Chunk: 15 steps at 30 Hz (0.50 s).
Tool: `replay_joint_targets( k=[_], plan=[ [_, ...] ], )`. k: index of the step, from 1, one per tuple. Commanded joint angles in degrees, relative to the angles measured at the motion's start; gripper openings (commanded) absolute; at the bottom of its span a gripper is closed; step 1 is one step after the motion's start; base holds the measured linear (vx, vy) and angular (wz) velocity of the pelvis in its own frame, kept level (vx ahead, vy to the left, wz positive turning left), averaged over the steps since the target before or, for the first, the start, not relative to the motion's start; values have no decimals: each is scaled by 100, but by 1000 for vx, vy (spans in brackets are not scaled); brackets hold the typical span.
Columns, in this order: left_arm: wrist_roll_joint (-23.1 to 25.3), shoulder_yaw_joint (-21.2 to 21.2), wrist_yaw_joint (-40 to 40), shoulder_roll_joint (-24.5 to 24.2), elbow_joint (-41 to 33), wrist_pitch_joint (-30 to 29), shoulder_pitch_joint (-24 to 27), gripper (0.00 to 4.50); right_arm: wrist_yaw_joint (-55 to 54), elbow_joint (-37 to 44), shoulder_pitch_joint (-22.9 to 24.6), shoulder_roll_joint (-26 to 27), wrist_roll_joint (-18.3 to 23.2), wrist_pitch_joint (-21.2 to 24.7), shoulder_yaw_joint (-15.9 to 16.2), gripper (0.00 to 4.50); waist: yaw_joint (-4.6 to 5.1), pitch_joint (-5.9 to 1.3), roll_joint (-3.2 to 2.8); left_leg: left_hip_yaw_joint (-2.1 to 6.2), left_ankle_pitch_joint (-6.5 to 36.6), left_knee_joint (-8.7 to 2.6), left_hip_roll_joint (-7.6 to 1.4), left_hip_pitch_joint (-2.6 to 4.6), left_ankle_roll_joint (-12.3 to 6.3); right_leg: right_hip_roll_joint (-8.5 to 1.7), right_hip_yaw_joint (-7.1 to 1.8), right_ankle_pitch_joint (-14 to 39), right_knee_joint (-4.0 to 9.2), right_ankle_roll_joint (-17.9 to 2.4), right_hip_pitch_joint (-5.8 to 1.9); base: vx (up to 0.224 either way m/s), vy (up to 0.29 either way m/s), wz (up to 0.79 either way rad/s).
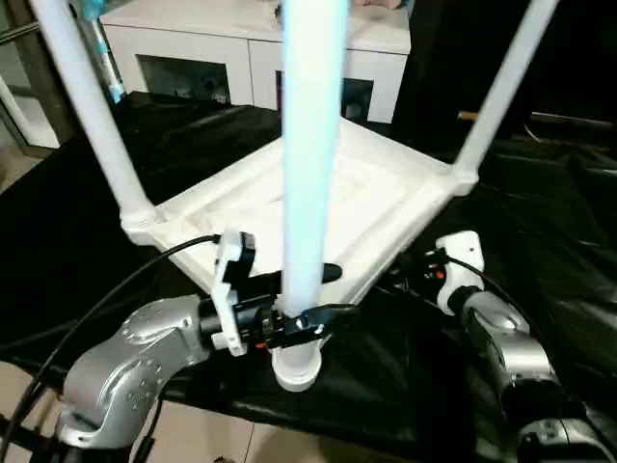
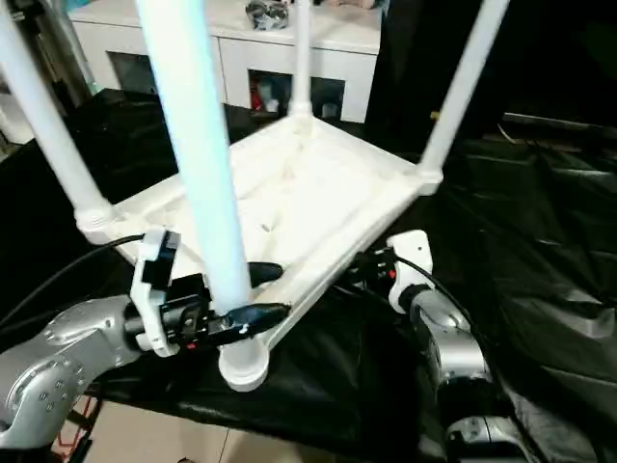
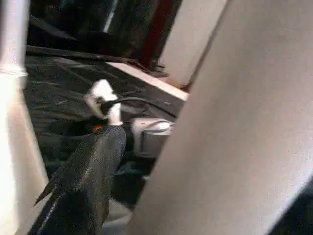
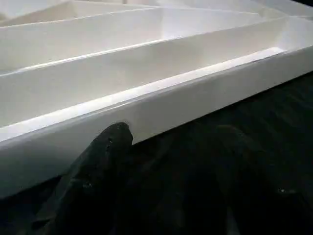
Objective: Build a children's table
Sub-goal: Rotate table base
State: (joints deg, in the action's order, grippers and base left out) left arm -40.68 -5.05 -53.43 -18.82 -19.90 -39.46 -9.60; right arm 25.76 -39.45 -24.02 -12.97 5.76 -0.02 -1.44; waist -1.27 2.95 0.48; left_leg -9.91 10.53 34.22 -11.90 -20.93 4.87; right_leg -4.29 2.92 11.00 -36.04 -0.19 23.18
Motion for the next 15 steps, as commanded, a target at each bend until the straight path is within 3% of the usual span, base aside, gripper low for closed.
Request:
replay_joint_targets(
  k=[1,10,15],
  plan=[
    [-205,-217,-25,76,-52,-143,-201,378,493,-64,-258,193,-102,32,424,301,-31,-332,32,-23,1281,-385,-31,-26,-56,-214,-195,1383,463,-1025,-289,0,0,0],
    [-65,-375,6,316,214,-122,-580,378,824,-403,-616,336,-289,-150,677,301,12,-343,33,-28,1134,-367,-43,-19,-122,-224,-203,1162,447,-1206,-301,0,0,0],
    [465,-559,261,408,772,161,-981,378,782,-578,-771,358,-334,-237,632,301,0,-352,13,-28,1106,-362,-47,-2,-118,-234,-206,1107,453,-1208,-306,0,0,0]
  ],
)
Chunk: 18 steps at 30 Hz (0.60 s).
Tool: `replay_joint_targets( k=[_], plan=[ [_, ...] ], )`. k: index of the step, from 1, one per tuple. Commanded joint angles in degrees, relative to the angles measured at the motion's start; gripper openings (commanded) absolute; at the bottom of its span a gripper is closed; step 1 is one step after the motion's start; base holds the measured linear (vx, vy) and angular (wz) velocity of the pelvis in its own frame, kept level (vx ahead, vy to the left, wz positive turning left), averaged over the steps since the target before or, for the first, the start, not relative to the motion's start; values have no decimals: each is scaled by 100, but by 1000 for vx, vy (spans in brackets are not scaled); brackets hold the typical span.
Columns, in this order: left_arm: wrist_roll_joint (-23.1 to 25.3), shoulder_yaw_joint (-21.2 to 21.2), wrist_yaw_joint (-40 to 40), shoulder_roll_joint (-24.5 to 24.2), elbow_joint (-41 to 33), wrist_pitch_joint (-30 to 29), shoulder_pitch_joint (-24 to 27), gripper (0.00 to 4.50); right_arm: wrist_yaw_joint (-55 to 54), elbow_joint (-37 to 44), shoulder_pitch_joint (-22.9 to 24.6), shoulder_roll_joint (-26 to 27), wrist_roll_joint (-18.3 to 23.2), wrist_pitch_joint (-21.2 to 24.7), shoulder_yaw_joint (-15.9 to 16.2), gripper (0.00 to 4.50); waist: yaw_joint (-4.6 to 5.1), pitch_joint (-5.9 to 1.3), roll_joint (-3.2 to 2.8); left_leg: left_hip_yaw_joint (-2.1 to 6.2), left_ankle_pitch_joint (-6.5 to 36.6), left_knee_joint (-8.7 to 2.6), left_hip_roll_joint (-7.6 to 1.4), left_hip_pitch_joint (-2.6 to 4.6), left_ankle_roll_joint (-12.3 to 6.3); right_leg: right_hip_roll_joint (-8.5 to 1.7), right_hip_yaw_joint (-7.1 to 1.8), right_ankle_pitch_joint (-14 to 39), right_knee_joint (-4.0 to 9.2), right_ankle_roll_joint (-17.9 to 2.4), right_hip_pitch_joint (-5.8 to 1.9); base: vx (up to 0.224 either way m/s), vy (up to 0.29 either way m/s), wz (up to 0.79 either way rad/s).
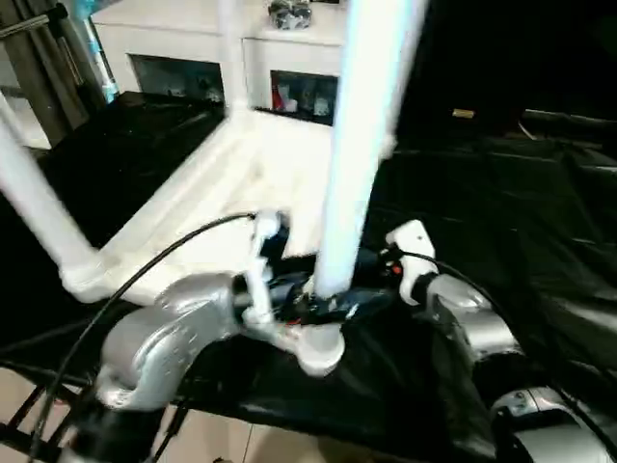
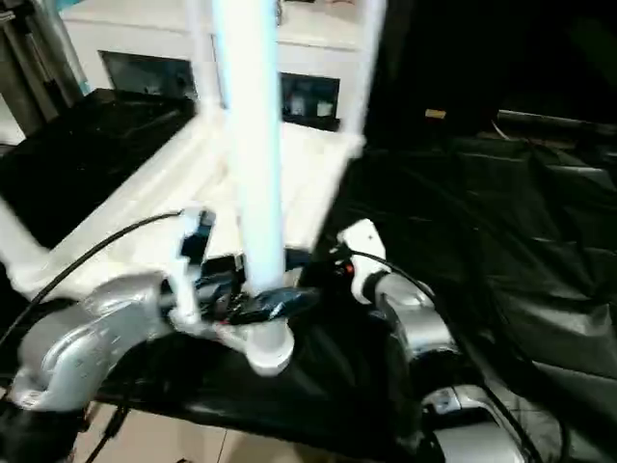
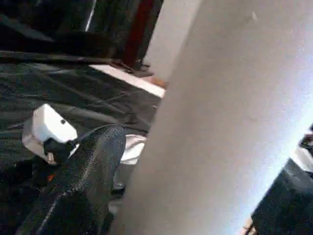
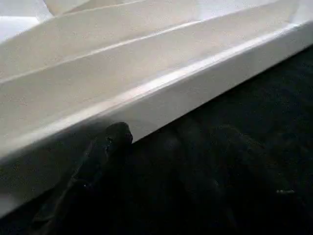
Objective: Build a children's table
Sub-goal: Rotate table base
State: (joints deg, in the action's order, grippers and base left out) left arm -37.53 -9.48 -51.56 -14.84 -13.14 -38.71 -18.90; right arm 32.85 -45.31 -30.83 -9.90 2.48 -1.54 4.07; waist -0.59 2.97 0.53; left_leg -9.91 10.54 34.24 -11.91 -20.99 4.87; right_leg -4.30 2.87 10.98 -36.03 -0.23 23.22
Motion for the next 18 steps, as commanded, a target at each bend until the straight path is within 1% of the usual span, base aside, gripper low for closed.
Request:
replay_joint_targets(
  k=[1,2,3,4,5,6,7,8,9,10,11,12,13,14,15,16,17,18],
  plan=[
    [264,-176,94,14,190,160,-110,378,105,-10,-101,41,-2,-98,68,301,-64,-360,14,-24,1077,-359,-45,-5,-125,-234,-202,1053,441,-1210,-324,0,0,0],
    [497,-287,155,19,341,280,-199,378,102,-19,-89,-1,-14,-132,59,301,-77,-365,-27,-20,1009,-359,-46,-1,-150,-233,-202,919,437,-1237,-322,0,0,0],
    [611,-337,200,38,435,343,-249,378,109,-7,-68,-37,-4,-137,39,301,-78,-370,-19,-32,1009,-350,-45,15,-146,-225,-204,875,434,-1249,-315,0,0,0],
    [698,-375,235,53,507,391,-287,378,114,2,-52,-64,4,-141,24,301,-94,-372,-29,-29,998,-354,-48,18,-156,-222,-202,790,434,-1283,-320,0,0,0],
    [804,-423,286,75,612,449,-343,378,123,2,-35,-101,13,-152,1,301,-101,-378,-23,-31,978,-348,-48,16,-152,-228,-204,723,417,-1304,-330,0,0,0],
    [1016,-498,386,81,762,600,-415,378,122,35,0,-168,23,-159,-35,301,-119,-377,-32,-32,979,-350,-48,17,-160,-227,-203,704,424,-1321,-330,0,0,0],
    [1259,-524,565,98,963,803,-491,378,168,126,59,-260,33,-144,-77,301,-148,-376,-27,-32,1023,-348,-49,35,-180,-220,-202,746,443,-1300,-325,0,0,0],
    [1425,-538,688,106,1099,945,-540,378,199,185,96,-321,37,-137,-101,301,-172,-376,-24,-34,1058,-349,-61,44,-161,-233,-208,736,434,-1319,-327,0,0,0],
    [1514,-568,687,61,1172,1018,-562,378,271,260,133,-376,52,-116,-106,301,-177,-366,-14,-41,1091,-350,-55,40,-169,-227,-209,774,451,-1312,-320,0,0,0],
    [1648,-629,622,-53,1278,1134,-583,378,447,435,215,-489,94,-61,-106,301,-187,-352,-54,-35,1251,-362,-53,48,-143,-218,-204,968,475,-1243,-318,0,0,0],
    [1708,-677,492,-175,1327,1203,-575,378,632,609,296,-588,144,-2,-97,301,-197,-358,-31,-28,1268,-356,-44,42,-150,-217,-204,1028,481,-1177,-333,0,0,0],
    [1717,-732,211,-368,1350,1255,-534,378,940,880,426,-726,260,103,-87,301,-199,-356,-17,-13,1274,-375,-38,25,-160,-220,-200,1127,481,-1113,-346,0,0,0],
    [1698,-752,69,-457,1347,1257,-512,378,1088,1003,486,-784,324,163,-85,301,-197,-349,-13,-15,1309,-376,-31,19,-169,-215,-200,1227,486,-1068,-348,0,0,0],
    [1667,-795,-224,-638,1335,1264,-462,378,1407,1273,629,-916,460,289,-57,301,-179,-363,-41,-1,1259,-377,-39,8,-159,-228,-200,1248,476,-1085,-348,0,0,0],
    [1636,-830,-495,-832,1303,1237,-427,378,1702,1575,802,-1085,548,389,-1,301,-193,-356,-33,-13,1285,-372,-33,23,-197,-211,-202,1252,502,-1075,-340,0,0,0],
    [1624,-870,-721,-989,1273,1232,-406,378,1934,1812,937,-1233,605,469,56,301,-182,-350,-100,5,1292,-383,-54,8,-198,-229,-211,1198,464,-1116,-331,0,0,0],
    [1624,-914,-952,-1139,1249,1264,-392,378,2161,2047,1067,-1391,648,518,119,301,-185,-357,-85,-1,1306,-383,-47,27,-214,-212,-198,1186,491,-1123,-331,0,0,0],
    [1633,-939,-1052,-1205,1260,1284,-396,378,2265,2158,1123,-1470,671,545,151,301,-189,-368,-87,-2,1263,-375,-63,35,-246,-216,-206,1012,470,-1193,-328,0,0,0]
  ],
)
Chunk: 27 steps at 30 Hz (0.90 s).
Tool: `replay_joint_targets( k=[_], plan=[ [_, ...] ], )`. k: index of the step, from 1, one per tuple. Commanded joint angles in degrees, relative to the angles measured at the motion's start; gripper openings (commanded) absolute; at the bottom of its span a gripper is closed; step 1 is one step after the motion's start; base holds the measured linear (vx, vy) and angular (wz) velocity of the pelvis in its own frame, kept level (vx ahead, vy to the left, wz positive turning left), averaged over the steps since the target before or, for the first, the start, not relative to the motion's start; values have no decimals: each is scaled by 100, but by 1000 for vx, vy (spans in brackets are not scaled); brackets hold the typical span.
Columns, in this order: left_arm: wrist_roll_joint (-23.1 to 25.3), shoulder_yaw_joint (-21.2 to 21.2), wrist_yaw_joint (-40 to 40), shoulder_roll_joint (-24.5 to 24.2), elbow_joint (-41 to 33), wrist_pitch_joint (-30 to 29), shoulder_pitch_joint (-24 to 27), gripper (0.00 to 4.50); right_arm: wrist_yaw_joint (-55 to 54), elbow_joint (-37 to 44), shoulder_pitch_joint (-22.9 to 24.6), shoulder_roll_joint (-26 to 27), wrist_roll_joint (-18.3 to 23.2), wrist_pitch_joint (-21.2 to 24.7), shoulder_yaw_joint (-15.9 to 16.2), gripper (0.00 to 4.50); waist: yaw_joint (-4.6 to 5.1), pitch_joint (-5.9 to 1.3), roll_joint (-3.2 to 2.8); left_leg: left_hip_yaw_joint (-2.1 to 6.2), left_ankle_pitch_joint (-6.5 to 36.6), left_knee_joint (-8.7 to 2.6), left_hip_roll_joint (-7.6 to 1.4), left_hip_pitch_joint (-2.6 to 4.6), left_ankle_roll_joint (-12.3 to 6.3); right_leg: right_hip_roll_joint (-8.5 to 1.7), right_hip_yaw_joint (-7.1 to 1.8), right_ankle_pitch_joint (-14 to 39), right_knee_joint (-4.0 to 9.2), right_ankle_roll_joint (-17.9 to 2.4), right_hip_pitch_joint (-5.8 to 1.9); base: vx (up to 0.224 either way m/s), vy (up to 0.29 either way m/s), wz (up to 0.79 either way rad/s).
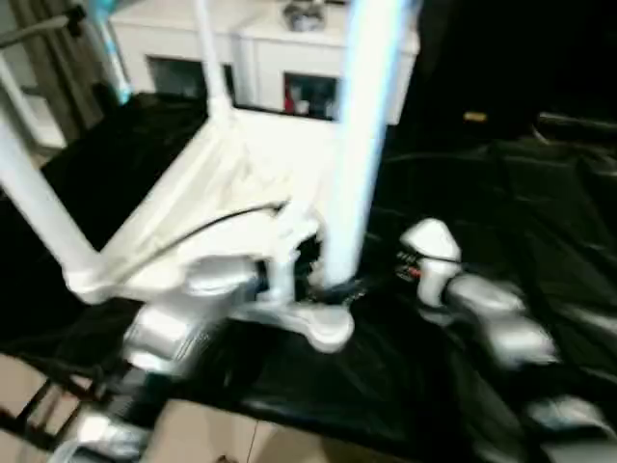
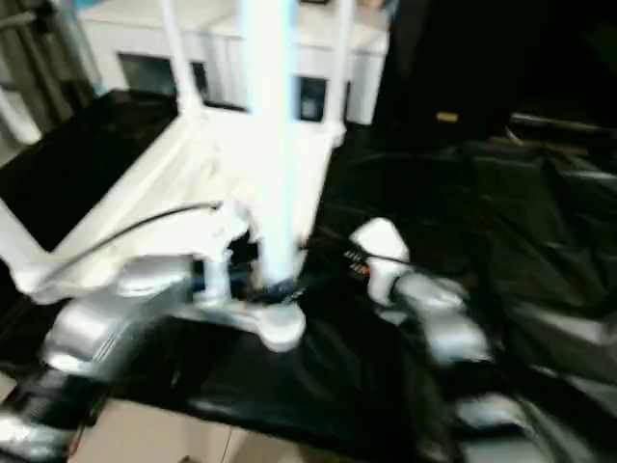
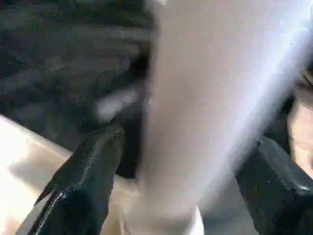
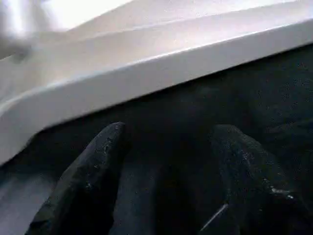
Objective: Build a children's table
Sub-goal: Rotate table base
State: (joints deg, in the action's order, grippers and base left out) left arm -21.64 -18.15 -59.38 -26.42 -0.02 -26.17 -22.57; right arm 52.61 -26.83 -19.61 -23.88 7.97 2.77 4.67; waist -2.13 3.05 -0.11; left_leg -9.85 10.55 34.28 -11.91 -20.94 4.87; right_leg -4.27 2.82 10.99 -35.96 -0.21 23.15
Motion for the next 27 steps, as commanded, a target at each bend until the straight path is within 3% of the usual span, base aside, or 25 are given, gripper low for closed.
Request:
replay_joint_targets(
  k=[1,2,4,5,6,7,12,13,14,15,16,17,25,26,27],
  plan=[
    [78,-128,-456,-168,10,83,-54,378,494,524,101,-234,180,176,154,301,-33,-371,-19,-10,1238,-378,-57,29,-266,-211,-199,944,455,-1241,-318,0,0,0],
    [207,-190,-573,-259,167,268,-105,378,655,676,148,-363,215,228,190,301,-33,-357,-88,-15,1317,-379,-54,37,-293,-209,-194,927,482,-1316,-306,0,0,0],
    [300,-233,-645,-318,280,402,-141,378,758,775,177,-444,237,268,210,301,-31,-355,-62,-12,1369,-380,-48,21,-267,-224,-196,1099,470,-1311,-323,0,0,0],
    [509,-342,-896,-466,665,805,-291,378,1094,1064,231,-733,256,369,261,301,-38,-344,-151,-2,1483,-387,-44,39,-247,-225,-190,1314,513,-1276,-307,0,0,0],
    [509,-342,-896,-466,665,805,-291,378,1094,1064,231,-733,256,369,261,301,-38,-344,-151,-2,1483,-387,-44,39,-247,-225,-190,1314,513,-1276,-307,0,0,0],
    [566,-359,-977,-483,830,969,-358,358,1226,1178,235,-854,287,462,266,301,-43,-351,-112,-3,1441,-379,-37,35,-249,-220,-204,1309,504,-1235,-322,0,0,0],
    [823,-436,-1090,-482,1337,1400,-589,337,1544,1574,266,-1143,439,742,248,301,-82,-383,-142,-5,1276,-357,-51,34,-272,-231,-207,1186,477,-1243,-321,0,0,0],
    [982,-493,-1241,-468,1731,1671,-781,321,1725,1869,283,-1309,566,902,233,301,-86,-369,-229,-3,1316,-365,-35,31,-277,-216,-193,1223,507,-1241,-317,0,0,0],
    [1043,-512,-1316,-461,1918,1767,-874,298,1829,2006,293,-1388,626,985,233,301,-89,-371,-187,-16,1366,-357,-28,49,-297,-203,-195,1267,539,-1207,-323,0,0,0],
    [1162,-576,-1549,-475,2296,2039,-1042,299,2003,2256,321,-1537,729,1156,247,301,-111,-403,-178,-5,1246,-346,-50,40,-297,-231,-208,992,468,-1282,-342,0,0,0],
    [1220,-617,-1634,-483,2470,2146,-1104,299,2056,2320,334,-1590,759,1214,253,301,-111,-374,-214,-1,1253,-357,-24,16,-335,-206,-197,1054,501,-1266,-344,0,0,0],
    [1275,-656,-1692,-497,2601,2247,-1140,290,2048,2336,336,-1609,749,1212,248,301,-127,-404,-192,-2,1195,-342,-36,17,-331,-241,-201,1056,481,-1256,-361,0,0,0],
    [1432,-699,-1936,-552,3182,2642,-1183,215,2170,2531,398,-1754,811,1417,298,301,-154,-406,-236,-7,1190,-344,-65,28,-294,-257,-199,1064,473,-1349,-330,0,0,0],
    [1456,-699,-2025,-536,3317,2726,-1210,215,2201,2603,422,-1797,831,1490,317,301,-153,-397,-234,-9,1210,-347,-58,26,-297,-252,-195,1109,489,-1348,-328,0,0,0],
    [1485,-686,-2093,-517,3429,2808,-1220,209,2211,2669,440,-1828,853,1553,334,301,-150,-399,-192,-13,1250,-351,-66,31,-288,-254,-198,1155,491,-1345,-329,0,0,0]
  ],
)
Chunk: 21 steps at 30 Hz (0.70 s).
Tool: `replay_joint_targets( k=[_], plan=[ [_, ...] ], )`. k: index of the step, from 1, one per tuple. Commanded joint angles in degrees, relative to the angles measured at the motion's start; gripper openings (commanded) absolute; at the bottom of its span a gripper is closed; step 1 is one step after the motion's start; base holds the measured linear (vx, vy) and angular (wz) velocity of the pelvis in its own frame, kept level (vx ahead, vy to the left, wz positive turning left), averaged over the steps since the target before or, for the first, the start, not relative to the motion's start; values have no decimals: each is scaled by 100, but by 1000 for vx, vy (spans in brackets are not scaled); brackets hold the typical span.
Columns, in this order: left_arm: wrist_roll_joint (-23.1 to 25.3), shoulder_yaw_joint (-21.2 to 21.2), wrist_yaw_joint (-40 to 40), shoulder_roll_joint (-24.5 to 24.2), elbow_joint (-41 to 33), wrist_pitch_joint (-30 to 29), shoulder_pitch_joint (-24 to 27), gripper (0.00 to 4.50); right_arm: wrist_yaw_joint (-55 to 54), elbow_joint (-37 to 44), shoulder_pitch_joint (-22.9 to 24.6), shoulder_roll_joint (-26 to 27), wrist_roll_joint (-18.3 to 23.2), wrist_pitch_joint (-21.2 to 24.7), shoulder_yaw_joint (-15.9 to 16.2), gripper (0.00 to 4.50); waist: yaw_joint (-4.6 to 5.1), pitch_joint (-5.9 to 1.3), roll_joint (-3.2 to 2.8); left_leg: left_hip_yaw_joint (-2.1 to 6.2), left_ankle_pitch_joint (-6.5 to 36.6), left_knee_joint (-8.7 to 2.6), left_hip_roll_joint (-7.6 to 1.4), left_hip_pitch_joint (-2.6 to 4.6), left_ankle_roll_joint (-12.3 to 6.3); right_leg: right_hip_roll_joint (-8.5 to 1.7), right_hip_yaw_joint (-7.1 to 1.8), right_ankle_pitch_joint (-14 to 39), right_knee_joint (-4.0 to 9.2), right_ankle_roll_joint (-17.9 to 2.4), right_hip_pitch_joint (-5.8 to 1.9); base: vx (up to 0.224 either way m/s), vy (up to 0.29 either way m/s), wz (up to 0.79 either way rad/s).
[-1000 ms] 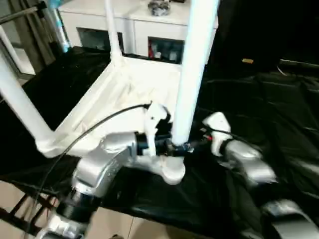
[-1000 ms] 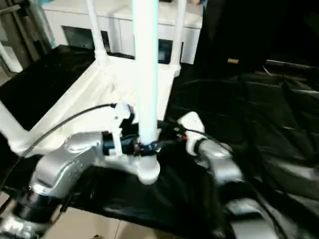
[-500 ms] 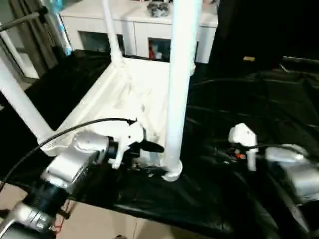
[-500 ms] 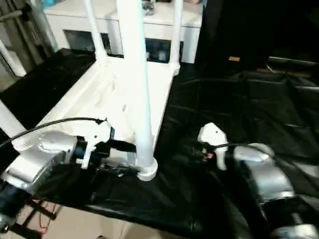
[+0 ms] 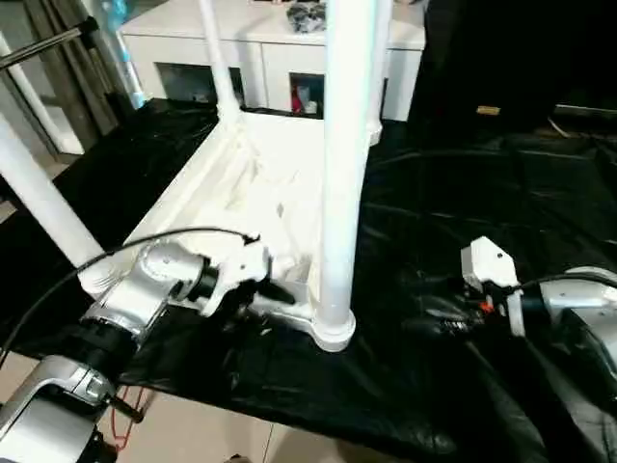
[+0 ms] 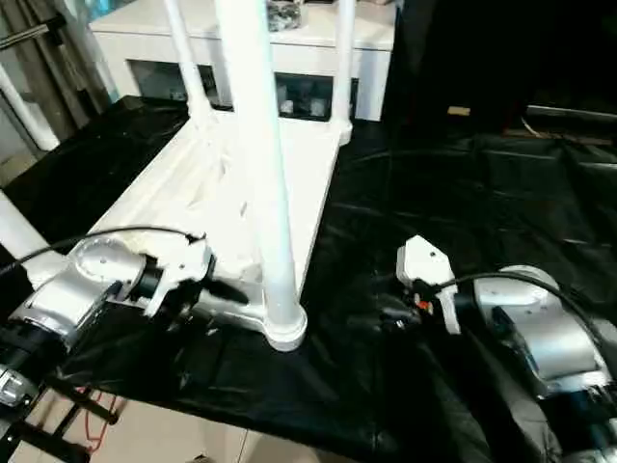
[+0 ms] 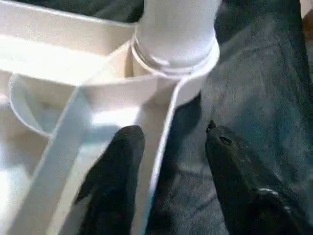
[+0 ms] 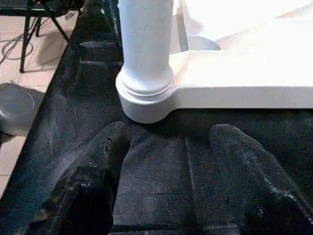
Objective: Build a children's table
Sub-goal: Rotate table base, then rotate leg to tighten
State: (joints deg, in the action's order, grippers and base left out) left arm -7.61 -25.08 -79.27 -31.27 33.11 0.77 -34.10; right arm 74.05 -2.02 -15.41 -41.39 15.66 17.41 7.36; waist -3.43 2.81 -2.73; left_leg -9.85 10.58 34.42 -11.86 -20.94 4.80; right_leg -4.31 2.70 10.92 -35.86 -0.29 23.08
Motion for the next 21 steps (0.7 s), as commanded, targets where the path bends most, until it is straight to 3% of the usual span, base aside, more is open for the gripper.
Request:
replay_joint_targets(
  k=[1,4,9,11,12,13,19,20,21],
  plan=[
    [117,23,-108,-1,222,187,-80,209,58,214,14,-86,82,98,78,301,-28,-368,47,-5,1249,-369,-69,29,-278,-254,-184,1198,477,-1334,-322,0,0,0],
    [194,51,-60,69,474,337,-121,174,12,230,-25,-46,69,108,83,301,-28,-367,43,-7,1293,-370,-64,29,-244,-263,-186,1350,498,-1261,-318,0,0,0],
    [381,42,160,189,832,569,-204,126,11,353,-11,-11,92,217,135,301,-42,-379,14,0,1211,-360,-66,21,-244,-267,-186,1127,478,-1312,-327,0,0,0],
    [476,27,198,206,960,673,-247,107,13,396,7,-10,102,248,152,301,-47,-375,30,3,1237,-367,-64,20,-248,-270,-183,1176,487,-1295,-335,0,0,0],
    [500,30,177,214,1032,714,-280,92,-2,426,20,-5,104,259,159,301,-48,-371,-4,6,1265,-372,-67,25,-237,-272,-184,1219,493,-1292,-328,0,0,0],
    [509,32,160,218,1068,731,-297,83,-12,441,26,-1,104,263,163,301,-41,-368,21,3,1296,-371,-60,22,-225,-266,-185,1262,502,-1266,-332,0,0,0],
    [469,-2,-298,247,1217,408,-351,39,-162,423,50,98,65,293,193,301,-38,-380,43,2,1184,-374,-63,15,-216,-270,-190,1139,473,-1323,-337,0,0,0],
    [448,4,-352,257,1215,337,-350,35,-156,428,41,111,106,354,188,327,-40,-383,40,2,1122,-371,-65,12,-241,-274,-190,1047,469,-1353,-340,0,0,0],
    [393,4,-459,291,1123,12,-331,31,-148,391,3,155,181,487,185,334,-39,-385,98,-4,1070,-371,-63,5,-264,-270,-189,990,465,-1361,-348,0,0,0]
  ],
)
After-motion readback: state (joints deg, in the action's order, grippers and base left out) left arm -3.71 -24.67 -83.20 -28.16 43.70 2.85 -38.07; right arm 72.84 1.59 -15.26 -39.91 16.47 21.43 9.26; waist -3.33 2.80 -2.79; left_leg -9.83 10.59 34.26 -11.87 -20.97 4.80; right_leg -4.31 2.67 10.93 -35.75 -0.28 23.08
